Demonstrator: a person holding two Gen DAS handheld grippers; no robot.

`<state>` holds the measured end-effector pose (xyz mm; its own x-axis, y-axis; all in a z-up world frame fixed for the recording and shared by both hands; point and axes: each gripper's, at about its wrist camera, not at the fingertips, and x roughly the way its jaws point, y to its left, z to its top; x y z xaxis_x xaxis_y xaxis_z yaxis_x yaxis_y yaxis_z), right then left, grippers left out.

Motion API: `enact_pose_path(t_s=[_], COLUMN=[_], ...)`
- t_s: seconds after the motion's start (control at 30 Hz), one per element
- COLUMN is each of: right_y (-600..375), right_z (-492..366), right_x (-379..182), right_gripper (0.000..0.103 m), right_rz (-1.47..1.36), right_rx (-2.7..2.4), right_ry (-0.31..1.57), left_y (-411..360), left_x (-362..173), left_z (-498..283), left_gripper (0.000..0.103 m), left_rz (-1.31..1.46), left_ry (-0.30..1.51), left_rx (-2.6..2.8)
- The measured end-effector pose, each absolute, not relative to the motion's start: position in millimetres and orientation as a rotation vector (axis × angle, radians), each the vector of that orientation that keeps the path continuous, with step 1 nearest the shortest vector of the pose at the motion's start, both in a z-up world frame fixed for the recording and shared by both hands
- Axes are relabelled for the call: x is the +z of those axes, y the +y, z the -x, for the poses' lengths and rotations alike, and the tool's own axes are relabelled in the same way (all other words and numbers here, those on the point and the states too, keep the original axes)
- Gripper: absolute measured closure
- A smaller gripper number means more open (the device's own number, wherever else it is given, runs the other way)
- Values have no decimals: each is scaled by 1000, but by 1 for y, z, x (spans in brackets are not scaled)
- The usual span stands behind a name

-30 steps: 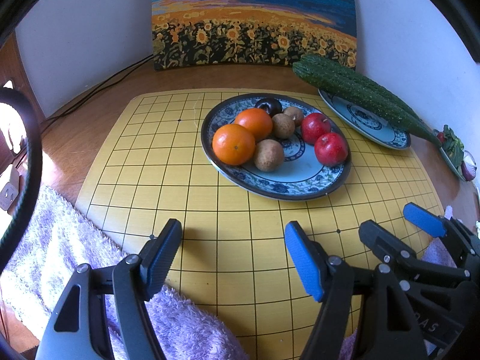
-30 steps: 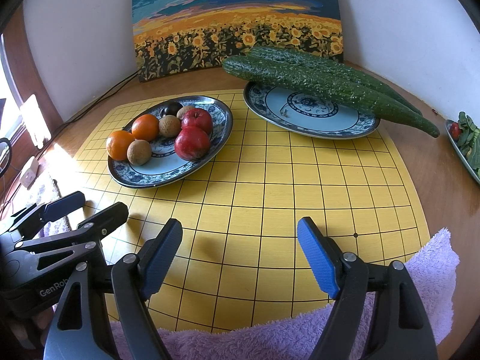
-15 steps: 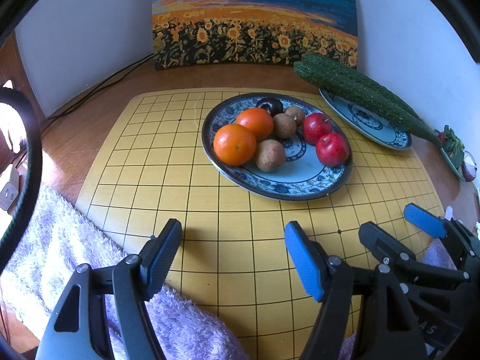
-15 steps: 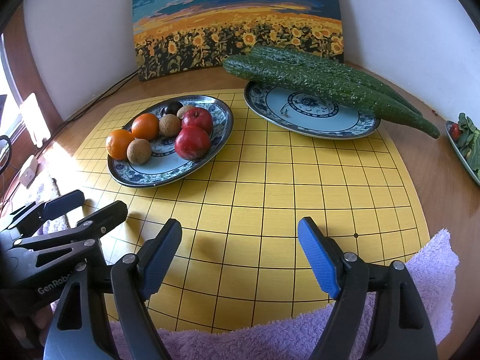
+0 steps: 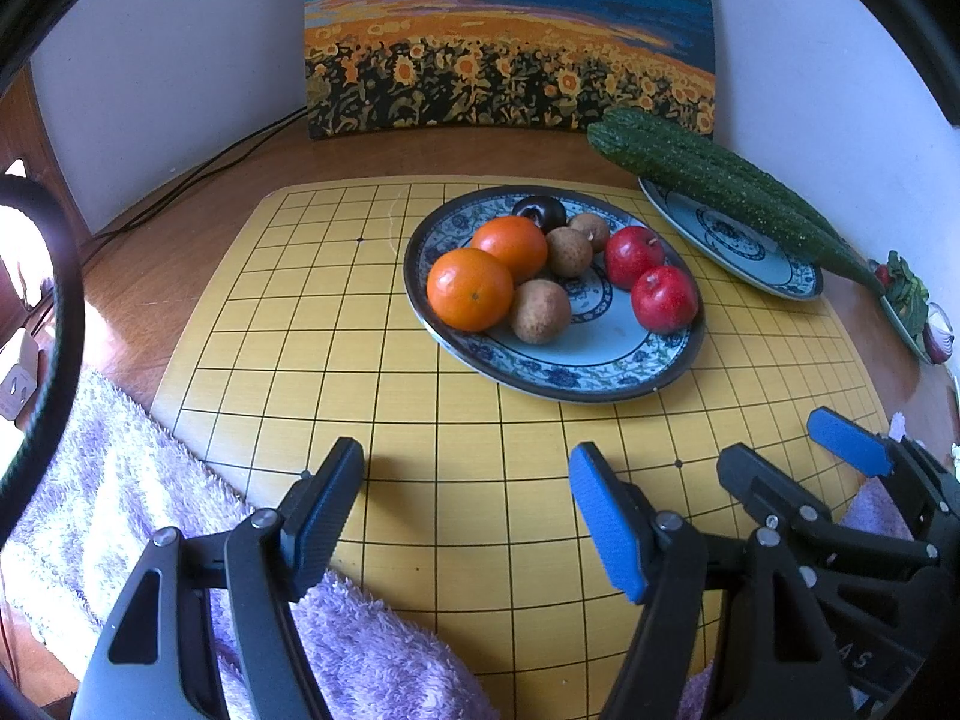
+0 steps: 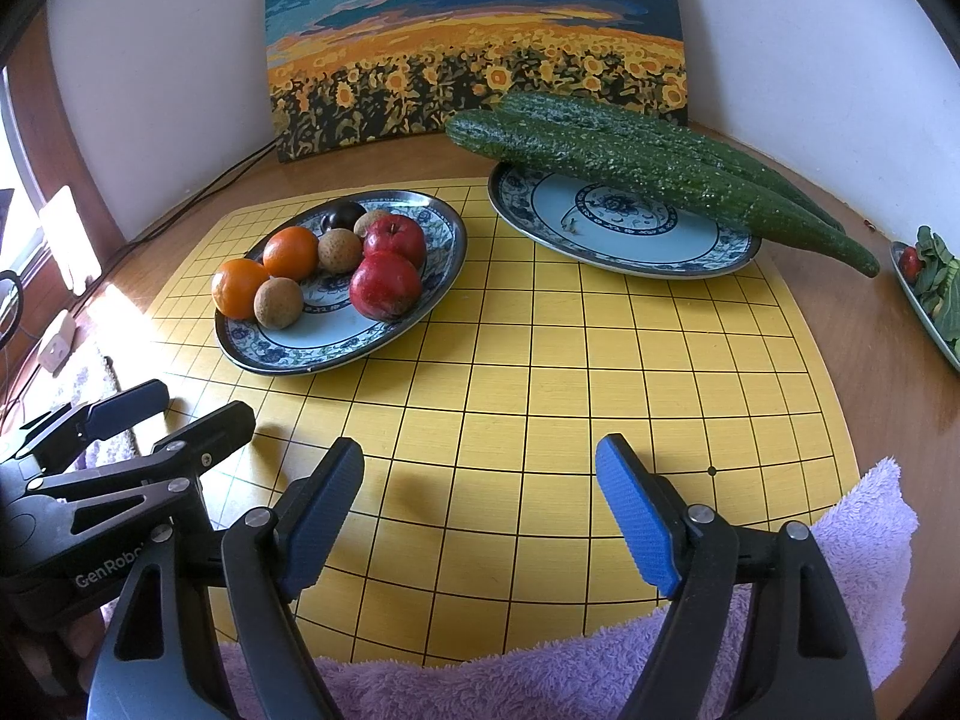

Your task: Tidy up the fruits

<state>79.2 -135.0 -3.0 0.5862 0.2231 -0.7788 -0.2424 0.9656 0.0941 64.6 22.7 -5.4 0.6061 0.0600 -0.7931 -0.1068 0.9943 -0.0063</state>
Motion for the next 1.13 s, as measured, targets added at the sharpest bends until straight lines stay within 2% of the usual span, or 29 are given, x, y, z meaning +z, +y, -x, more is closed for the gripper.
enact_pose_path(t_s=[1.13], right_y=[-135], right_z=[-79], right_x=[-3], right_gripper=[21], right_rz=[22], right_rx=[272], right_ry=[905], left_y=[23], left_x=[-3], left_z=[-64], left_gripper=[28], left_rz=[57], left_ry=[920], left_rx=[92])
